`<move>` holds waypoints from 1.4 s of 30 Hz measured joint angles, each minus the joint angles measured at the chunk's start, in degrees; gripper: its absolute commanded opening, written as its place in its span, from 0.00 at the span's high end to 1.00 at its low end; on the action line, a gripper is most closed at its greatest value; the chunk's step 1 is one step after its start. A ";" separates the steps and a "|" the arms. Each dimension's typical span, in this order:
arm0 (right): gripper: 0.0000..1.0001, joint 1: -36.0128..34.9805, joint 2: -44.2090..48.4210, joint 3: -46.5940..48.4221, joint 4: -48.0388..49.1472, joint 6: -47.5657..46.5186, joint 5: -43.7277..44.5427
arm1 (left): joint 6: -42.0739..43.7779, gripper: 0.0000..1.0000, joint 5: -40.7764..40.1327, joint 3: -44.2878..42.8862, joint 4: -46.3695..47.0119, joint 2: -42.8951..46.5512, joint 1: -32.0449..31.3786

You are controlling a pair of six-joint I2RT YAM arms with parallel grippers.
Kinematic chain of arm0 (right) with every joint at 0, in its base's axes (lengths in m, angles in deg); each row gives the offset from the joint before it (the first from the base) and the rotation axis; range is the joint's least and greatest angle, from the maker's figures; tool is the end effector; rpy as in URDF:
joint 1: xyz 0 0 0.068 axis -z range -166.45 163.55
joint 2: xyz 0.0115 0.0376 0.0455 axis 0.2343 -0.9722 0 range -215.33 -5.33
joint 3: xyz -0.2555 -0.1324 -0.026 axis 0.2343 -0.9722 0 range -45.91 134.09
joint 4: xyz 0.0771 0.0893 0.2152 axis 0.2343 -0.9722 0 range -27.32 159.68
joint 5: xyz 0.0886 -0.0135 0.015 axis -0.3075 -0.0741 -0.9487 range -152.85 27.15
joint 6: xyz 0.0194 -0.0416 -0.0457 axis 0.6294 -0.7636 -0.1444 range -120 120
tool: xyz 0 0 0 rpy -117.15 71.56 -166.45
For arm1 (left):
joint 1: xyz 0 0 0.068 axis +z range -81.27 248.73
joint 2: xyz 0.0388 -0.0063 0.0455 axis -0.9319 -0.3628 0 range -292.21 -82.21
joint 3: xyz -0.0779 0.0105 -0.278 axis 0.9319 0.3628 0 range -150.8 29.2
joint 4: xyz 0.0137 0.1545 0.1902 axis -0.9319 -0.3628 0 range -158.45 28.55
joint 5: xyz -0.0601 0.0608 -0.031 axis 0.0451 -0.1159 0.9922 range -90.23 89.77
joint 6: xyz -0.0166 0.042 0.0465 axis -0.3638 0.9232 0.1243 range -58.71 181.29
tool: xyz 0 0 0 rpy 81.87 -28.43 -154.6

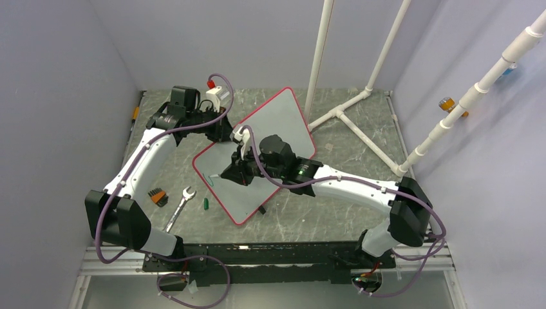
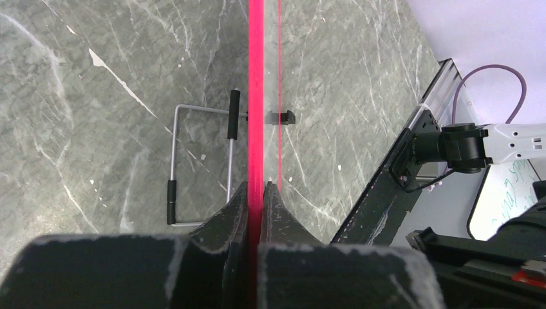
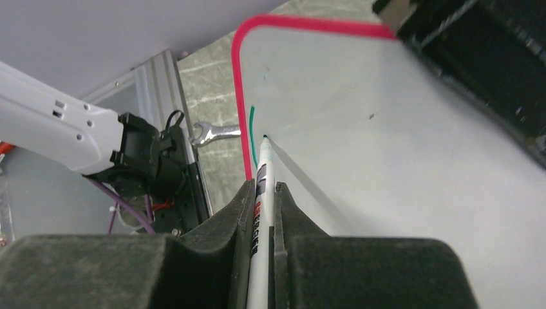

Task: Write a sentence on the whiteboard

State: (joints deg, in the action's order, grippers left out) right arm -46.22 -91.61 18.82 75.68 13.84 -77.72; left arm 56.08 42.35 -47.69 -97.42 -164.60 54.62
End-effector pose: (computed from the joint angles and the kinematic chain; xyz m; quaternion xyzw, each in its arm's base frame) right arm 0.1672 0.3125 0.3327 -0.3801 0.6964 0.4419 0.4186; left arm 0.2813 -0.1061 0.3558 0.2146 0.8353 -0.3906 0.3219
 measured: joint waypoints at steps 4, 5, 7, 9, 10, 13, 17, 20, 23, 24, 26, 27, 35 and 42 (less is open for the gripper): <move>1.00 0.00 -0.90 2.78 -0.09 -0.26 1.05 | 0.00 1.00 0.00 0.04 0.04 0.00 0.04; 1.00 0.00 -1.11 3.34 -0.09 -0.31 1.29 | 0.00 1.00 0.00 0.04 0.04 0.00 0.04; 1.00 0.00 -1.44 4.15 -0.07 -0.35 1.49 | 0.02 1.00 0.00 0.07 0.04 0.00 0.07; 1.00 0.00 -1.64 4.52 -0.07 -0.35 1.57 | 0.02 1.00 0.00 0.07 0.07 0.00 0.07; 1.00 0.00 -1.66 4.55 -0.07 -0.35 1.57 | 0.02 1.00 0.00 0.09 0.07 0.00 0.07; 1.00 0.00 -1.68 4.52 -0.07 -0.33 1.57 | 0.00 1.00 0.00 0.15 0.13 0.00 0.15; 1.00 0.00 -1.16 2.71 1.27 0.04 1.68 | 0.02 1.00 0.00 0.15 0.13 0.00 0.17; 1.00 0.00 0.02 -0.09 1.90 0.57 1.81 | 0.00 1.00 0.00 0.15 0.13 0.00 0.17; 1.00 0.00 1.16 -2.89 1.97 1.18 1.97 | 0.02 1.00 0.00 0.15 0.13 0.00 0.15; 1.00 0.00 1.36 -3.43 1.95 1.38 1.97 | 0.02 1.00 0.00 0.15 0.13 0.00 0.17; 1.00 0.00 1.66 -4.13 1.97 1.68 2.05 | 0.00 1.00 0.00 0.15 0.13 0.00 0.17; 1.00 0.00 1.77 -4.33 2.01 1.81 2.19 | 0.02 1.00 0.00 0.15 0.13 0.00 0.15; 1.00 0.00 2.05 -4.66 1.99 2.23 2.73 | 0.00 1.00 0.02 0.15 0.15 0.00 0.15; 1.00 0.00 2.10 -3.41 0.31 2.19 3.69 | 0.00 1.00 0.02 0.15 0.15 0.00 0.15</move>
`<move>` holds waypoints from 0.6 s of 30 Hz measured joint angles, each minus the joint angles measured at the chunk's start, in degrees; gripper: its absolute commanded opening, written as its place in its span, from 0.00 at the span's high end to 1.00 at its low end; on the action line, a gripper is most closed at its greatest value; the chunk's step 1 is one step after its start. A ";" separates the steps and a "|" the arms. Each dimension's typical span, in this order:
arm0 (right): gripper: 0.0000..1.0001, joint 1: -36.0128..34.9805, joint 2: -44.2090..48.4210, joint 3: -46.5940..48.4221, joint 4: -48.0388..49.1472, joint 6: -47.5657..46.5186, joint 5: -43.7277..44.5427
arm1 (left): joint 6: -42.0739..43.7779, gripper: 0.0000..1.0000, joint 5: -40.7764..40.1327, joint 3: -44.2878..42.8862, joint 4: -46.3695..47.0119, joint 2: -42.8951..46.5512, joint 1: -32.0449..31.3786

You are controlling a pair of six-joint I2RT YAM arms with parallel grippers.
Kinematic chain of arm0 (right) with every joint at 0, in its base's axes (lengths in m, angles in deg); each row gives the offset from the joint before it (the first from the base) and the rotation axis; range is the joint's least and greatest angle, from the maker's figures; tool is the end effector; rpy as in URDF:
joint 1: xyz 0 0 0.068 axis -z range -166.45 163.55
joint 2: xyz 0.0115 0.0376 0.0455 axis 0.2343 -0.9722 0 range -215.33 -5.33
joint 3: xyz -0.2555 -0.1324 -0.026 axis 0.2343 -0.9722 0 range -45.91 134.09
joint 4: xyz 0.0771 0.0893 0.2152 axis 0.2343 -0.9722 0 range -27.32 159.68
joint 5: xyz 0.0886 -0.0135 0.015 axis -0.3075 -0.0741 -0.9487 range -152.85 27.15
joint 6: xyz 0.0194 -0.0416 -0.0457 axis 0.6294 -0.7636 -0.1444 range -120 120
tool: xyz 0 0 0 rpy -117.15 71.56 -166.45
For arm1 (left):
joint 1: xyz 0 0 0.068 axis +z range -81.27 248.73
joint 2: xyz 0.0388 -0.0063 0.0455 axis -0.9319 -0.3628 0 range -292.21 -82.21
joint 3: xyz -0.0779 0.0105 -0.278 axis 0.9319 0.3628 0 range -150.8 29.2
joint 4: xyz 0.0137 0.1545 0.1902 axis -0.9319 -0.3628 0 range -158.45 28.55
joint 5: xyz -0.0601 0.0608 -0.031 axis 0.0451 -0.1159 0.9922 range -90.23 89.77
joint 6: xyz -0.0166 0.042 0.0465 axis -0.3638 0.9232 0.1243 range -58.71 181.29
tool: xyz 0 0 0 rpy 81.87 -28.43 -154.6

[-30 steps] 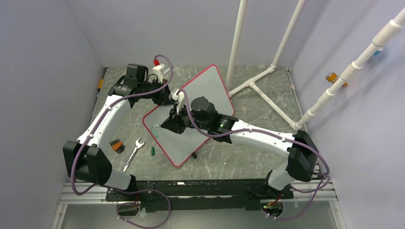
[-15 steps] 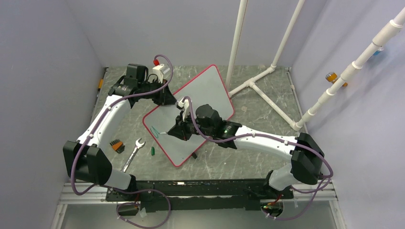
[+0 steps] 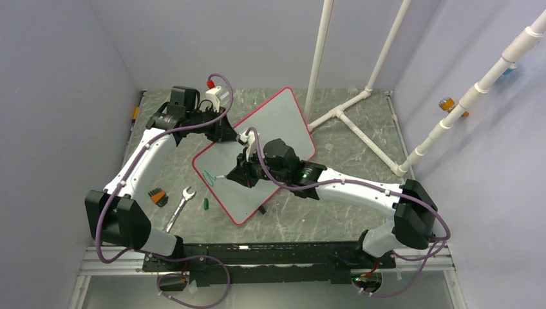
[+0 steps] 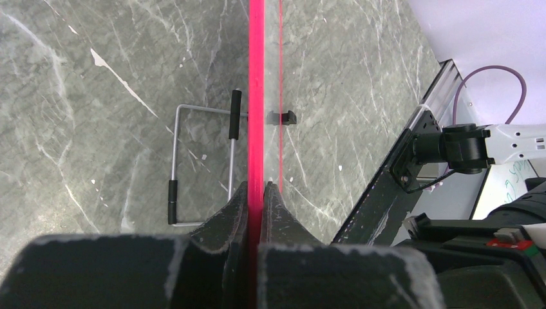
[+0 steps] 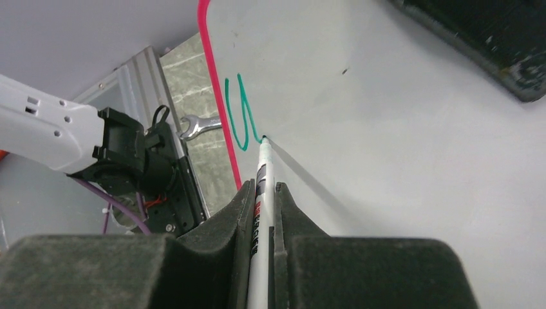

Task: Write a sentence on the whiteboard

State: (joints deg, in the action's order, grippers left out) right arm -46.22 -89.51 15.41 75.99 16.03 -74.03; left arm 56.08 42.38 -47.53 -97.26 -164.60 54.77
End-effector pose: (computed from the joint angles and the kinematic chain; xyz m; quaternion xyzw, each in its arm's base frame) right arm 0.1645 0.3015 0.3242 -0.3512 0.7186 0.4272 0.4217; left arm 0.2816 -0.1054 0.3552 0.2136 0.8355 -0.3904 0.3223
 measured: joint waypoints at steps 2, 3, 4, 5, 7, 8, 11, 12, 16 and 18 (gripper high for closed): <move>1.00 0.07 -0.13 1.33 -0.72 -0.02 0.90 | 0.00 1.00 0.00 0.00 0.00 0.00 0.00; 1.00 0.13 -0.24 2.03 -0.87 -0.04 1.33 | 0.00 1.00 0.00 0.00 0.00 0.00 0.00; 1.00 0.24 -0.42 2.93 -1.07 -0.04 1.90 | 0.00 1.00 0.00 0.00 0.00 0.00 0.00; 1.00 0.37 -0.61 3.74 -1.09 -0.04 2.29 | 0.00 1.00 0.00 0.00 0.00 0.00 0.00; 1.00 0.66 -1.09 5.35 -1.09 -0.02 2.91 | 0.00 1.00 0.00 0.00 0.00 0.00 0.00; 1.00 0.76 -1.33 6.03 -1.09 0.00 3.23 | 0.02 1.00 0.00 0.00 0.00 0.00 0.02; 1.00 0.85 -1.81 7.34 -1.14 0.00 3.58 | 0.02 1.00 -0.02 0.00 0.00 0.00 0.02; 1.00 0.85 -1.97 7.65 -1.14 0.00 3.65 | 0.02 1.00 -0.02 0.00 0.00 0.00 0.02; 1.00 0.87 -2.01 7.89 -1.33 0.04 3.67 | 0.00 1.00 0.00 0.00 0.00 0.00 0.07; 1.00 0.87 -1.95 7.89 -1.46 0.11 3.65 | 0.00 1.00 0.00 0.00 0.00 0.00 0.04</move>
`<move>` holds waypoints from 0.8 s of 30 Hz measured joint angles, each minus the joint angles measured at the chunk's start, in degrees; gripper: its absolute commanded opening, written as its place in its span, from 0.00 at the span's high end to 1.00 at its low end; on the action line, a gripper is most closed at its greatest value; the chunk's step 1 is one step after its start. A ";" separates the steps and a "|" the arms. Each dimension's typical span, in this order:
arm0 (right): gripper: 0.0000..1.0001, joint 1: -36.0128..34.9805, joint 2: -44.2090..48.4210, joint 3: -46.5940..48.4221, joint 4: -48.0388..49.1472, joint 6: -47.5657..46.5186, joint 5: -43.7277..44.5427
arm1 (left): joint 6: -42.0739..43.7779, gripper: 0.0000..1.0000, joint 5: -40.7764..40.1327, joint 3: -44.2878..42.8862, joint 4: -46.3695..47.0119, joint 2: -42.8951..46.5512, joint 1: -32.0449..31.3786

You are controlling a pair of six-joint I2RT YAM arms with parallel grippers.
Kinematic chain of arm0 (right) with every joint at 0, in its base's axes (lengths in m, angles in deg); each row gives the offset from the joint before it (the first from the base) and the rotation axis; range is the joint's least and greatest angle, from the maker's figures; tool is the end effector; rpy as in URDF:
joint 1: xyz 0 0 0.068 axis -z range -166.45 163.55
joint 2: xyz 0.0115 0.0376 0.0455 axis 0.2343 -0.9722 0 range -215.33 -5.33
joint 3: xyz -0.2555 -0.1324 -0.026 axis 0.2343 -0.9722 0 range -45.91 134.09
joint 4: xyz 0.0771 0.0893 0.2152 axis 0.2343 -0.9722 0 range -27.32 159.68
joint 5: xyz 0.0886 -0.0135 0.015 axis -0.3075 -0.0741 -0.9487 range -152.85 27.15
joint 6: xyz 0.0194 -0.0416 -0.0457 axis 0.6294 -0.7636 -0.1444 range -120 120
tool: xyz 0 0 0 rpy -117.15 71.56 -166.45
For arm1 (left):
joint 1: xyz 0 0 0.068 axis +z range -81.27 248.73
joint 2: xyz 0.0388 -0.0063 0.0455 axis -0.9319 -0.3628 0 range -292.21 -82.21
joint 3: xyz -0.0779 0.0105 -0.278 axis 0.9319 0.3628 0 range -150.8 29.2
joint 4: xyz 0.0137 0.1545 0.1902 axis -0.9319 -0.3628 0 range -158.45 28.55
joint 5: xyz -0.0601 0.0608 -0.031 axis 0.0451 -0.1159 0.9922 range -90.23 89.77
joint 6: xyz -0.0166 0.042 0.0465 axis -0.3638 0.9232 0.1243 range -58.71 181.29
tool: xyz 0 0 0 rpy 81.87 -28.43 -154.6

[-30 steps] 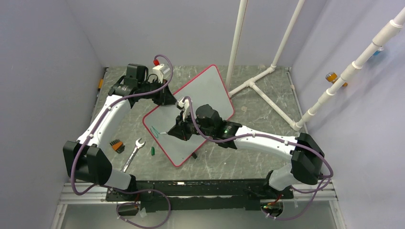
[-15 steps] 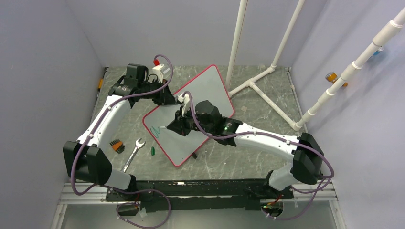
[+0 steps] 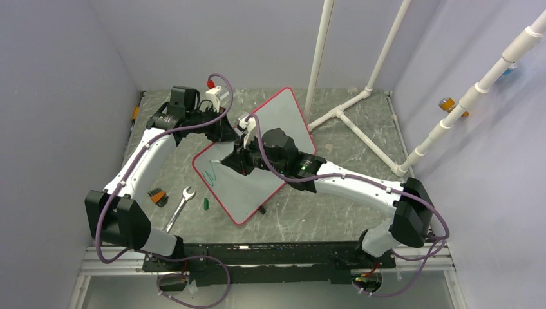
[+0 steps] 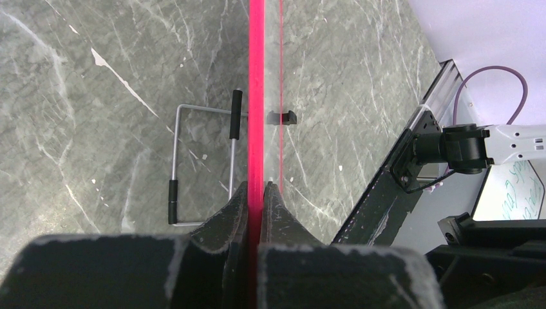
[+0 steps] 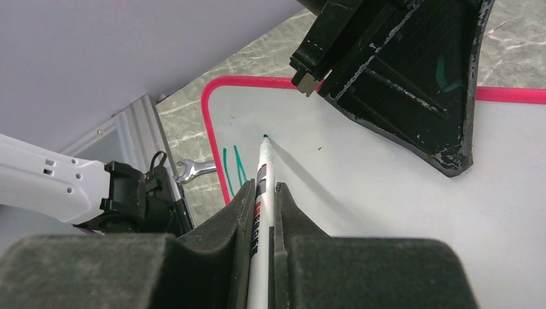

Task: Write a sentence on the whiteboard

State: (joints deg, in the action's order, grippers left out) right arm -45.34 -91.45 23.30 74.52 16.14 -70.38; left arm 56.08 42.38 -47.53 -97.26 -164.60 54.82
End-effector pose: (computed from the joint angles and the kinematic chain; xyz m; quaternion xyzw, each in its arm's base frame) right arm 0.1793 0.3098 0.3586 -0.3212 0.7074 0.4226 0.4666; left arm 0.2817 -0.1051 0.3552 0.2132 0.8356 -0.3903 0.3225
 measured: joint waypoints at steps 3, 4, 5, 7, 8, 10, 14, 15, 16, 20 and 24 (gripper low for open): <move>1.00 0.07 0.79 -0.15 -0.72 0.15 0.24 | -0.15 1.00 0.04 0.00 0.00 0.00 -0.02; 1.00 0.28 1.16 -0.31 -0.98 0.20 0.26 | -0.17 1.00 0.04 0.00 0.00 0.04 -0.04; 1.00 0.46 1.75 -0.66 -1.20 0.37 0.26 | -0.17 1.00 0.04 0.00 0.00 0.07 -0.07; 1.00 0.70 3.17 -1.55 -1.33 0.57 0.24 | -0.17 1.00 0.04 0.00 0.00 0.07 -0.11; 1.00 0.81 4.15 -2.21 -1.38 0.63 0.35 | -0.20 1.00 0.02 0.00 0.00 0.07 -0.11; 1.00 0.90 6.10 -3.39 -1.33 0.81 0.66 | -0.17 1.00 0.04 0.00 0.00 0.07 -0.11; 1.00 0.90 8.55 -5.38 -1.16 0.81 1.36 | -0.17 1.00 0.04 0.00 0.00 0.07 -0.11; 1.00 0.90 8.74 -5.86 -1.05 0.81 1.44 | -0.17 1.00 0.04 0.00 0.00 0.07 -0.11; 1.00 0.90 8.74 -6.29 -0.96 0.81 1.53 | -0.17 1.00 0.04 0.00 0.00 0.07 -0.11; 1.00 0.90 8.26 -7.28 -1.36 0.81 1.70 | -0.20 1.00 0.04 0.00 0.00 0.07 -0.11; 1.00 0.90 7.67 -7.30 -1.31 0.81 1.73 | -0.20 1.00 0.04 0.00 0.00 0.07 -0.13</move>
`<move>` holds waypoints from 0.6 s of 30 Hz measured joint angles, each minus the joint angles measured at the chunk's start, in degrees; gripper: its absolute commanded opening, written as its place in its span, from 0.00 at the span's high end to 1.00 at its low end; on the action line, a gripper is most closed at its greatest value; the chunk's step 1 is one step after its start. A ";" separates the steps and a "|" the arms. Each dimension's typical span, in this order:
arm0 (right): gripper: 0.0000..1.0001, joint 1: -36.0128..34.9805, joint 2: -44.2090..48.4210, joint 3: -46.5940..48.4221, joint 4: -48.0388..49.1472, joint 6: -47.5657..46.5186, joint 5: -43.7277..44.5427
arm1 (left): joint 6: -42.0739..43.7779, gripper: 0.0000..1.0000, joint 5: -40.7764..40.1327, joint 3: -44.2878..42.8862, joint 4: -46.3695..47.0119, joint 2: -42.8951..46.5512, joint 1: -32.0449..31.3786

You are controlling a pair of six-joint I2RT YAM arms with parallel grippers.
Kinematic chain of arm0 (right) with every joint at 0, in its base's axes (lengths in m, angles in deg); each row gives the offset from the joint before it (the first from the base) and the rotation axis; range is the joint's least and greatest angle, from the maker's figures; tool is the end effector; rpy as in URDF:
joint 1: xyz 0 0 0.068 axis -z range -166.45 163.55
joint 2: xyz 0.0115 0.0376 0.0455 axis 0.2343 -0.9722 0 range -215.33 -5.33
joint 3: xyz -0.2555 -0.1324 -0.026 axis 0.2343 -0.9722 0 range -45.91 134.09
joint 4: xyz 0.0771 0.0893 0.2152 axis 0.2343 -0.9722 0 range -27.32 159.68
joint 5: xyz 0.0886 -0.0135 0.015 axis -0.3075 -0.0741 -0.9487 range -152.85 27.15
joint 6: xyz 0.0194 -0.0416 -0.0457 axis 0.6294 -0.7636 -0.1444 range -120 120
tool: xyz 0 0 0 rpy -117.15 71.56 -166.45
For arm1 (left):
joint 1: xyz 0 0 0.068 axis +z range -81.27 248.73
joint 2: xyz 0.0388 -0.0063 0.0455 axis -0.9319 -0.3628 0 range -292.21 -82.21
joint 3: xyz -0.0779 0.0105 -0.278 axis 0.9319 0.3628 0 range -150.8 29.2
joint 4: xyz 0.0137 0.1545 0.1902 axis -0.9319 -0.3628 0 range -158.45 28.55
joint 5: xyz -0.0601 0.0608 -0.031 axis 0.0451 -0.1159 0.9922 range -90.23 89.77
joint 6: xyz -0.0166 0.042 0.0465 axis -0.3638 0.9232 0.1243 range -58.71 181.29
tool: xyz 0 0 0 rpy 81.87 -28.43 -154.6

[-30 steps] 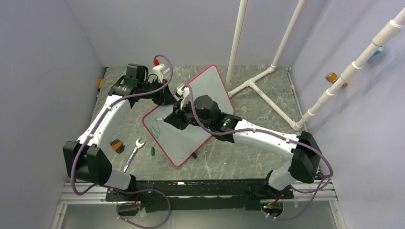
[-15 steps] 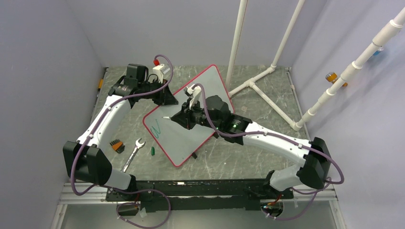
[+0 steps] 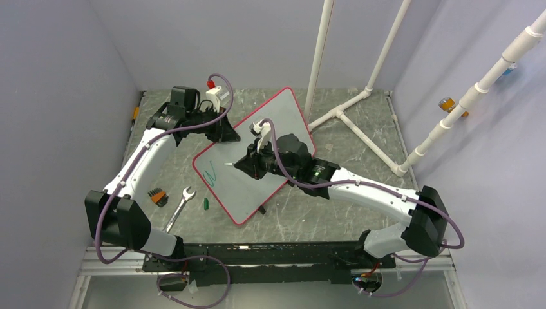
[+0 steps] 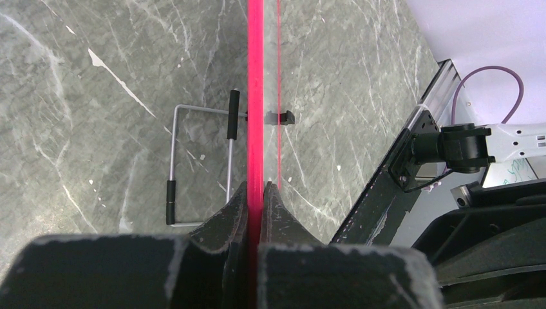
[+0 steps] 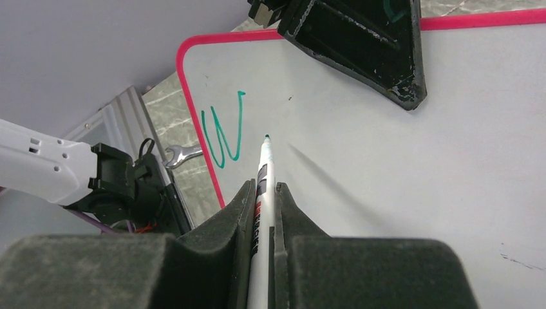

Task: Write a sentence on the whiteboard

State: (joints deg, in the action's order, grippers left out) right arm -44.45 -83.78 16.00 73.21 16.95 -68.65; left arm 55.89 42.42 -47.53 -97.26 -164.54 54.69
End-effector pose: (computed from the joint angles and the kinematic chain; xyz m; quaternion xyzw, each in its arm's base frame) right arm 0.1656 0.2744 0.3531 -0.3036 0.7210 0.4096 0.4693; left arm 0.2812 -0.1057 0.3555 0.2131 0.8354 -0.3914 0.3218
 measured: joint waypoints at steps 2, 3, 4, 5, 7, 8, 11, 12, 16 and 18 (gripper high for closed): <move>1.00 0.02 -0.42 0.02 0.00 -0.02 0.00 | 0.00 1.00 -0.02 0.00 0.00 0.00 0.00; 1.00 0.04 -0.74 0.02 0.00 0.00 0.00 | 0.00 1.00 -0.02 0.00 0.00 0.00 0.00; 1.00 0.04 -1.11 0.02 0.02 -0.02 0.00 | 0.00 1.00 -0.02 0.00 0.00 0.00 -0.02; 1.00 0.04 -1.49 0.04 0.02 0.00 0.00 | 0.00 1.00 -0.02 0.00 0.00 0.00 -0.02; 1.00 0.04 -2.32 0.07 0.02 -0.02 0.00 | 0.02 1.00 -0.02 0.00 0.00 0.00 -0.02; 1.00 0.04 -2.78 0.07 0.02 0.00 -0.02 | 0.00 1.00 -0.02 0.00 0.00 0.00 -0.02; 1.00 0.04 -3.30 0.22 0.04 0.07 -0.39 | 0.02 1.00 -0.07 0.00 0.00 0.00 0.04; 1.00 0.04 -3.34 0.39 0.00 0.07 -0.48 | 0.04 1.00 -0.07 0.00 0.00 0.00 0.02; 1.00 0.04 -3.85 1.42 0.04 0.07 -0.55 | 0.04 1.00 -0.07 0.00 0.00 0.00 0.00; 1.00 0.04 -4.13 1.97 0.07 0.07 -0.70 | 0.04 1.00 -0.07 0.00 0.00 0.00 -0.02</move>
State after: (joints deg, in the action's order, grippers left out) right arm -44.40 -87.91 17.96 73.28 17.01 -69.35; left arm 55.93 42.35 -47.53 -97.26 -164.54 54.66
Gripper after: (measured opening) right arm 0.123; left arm 0.066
